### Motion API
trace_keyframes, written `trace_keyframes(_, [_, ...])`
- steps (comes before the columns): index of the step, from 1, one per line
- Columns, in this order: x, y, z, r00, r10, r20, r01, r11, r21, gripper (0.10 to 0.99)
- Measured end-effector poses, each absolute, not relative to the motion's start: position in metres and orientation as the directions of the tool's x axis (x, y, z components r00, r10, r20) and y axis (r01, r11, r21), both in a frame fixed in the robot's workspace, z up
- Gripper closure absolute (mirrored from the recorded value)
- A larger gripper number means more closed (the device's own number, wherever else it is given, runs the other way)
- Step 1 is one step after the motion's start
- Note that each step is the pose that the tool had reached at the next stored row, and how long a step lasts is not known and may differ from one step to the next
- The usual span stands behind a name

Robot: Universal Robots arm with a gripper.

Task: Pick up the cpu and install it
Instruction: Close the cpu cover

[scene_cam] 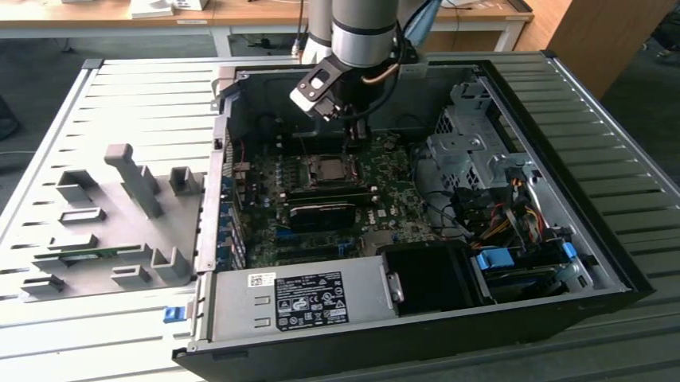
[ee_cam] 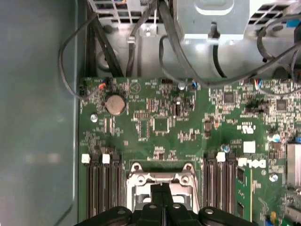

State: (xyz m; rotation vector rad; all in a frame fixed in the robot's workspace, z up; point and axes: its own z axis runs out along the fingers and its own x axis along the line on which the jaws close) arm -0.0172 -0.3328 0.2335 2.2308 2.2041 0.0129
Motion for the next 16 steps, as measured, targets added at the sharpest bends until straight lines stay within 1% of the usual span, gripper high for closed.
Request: trace_keyframes(16, [-0.055, -0.333, 0.223, 0.012, 1.000, 0.002, 1.000, -0.012, 0.010, 0.980])
